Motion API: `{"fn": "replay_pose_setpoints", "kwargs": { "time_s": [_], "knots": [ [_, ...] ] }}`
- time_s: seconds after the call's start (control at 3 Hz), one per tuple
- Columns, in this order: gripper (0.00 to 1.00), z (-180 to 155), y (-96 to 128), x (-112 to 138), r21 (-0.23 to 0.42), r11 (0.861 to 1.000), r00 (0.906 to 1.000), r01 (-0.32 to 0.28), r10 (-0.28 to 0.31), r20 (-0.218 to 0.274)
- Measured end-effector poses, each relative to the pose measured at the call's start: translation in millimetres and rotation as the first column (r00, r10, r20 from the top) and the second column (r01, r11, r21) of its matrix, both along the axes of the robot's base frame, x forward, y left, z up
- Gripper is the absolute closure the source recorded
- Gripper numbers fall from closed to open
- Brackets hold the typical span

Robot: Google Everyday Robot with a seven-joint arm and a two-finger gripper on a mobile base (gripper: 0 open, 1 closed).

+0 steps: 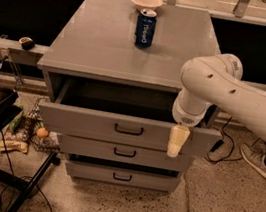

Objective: Open top drawer

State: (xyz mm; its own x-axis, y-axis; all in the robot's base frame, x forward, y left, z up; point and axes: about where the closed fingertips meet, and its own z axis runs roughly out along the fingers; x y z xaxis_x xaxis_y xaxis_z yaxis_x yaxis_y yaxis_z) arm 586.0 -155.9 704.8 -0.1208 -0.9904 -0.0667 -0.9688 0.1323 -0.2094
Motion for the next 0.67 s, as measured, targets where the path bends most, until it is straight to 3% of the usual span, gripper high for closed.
{"fn": "replay_pose_setpoints", "kwargs": {
  "time_s": [0.33,0.67],
  "knots": [
    [0.00,0,0,0,0.000,1.000,1.0000,0.000,0.000,0.000],
    [0.01,-33,0,-29,0.007,1.000,0.9964,0.029,-0.028,-0.080]
  ]
}}
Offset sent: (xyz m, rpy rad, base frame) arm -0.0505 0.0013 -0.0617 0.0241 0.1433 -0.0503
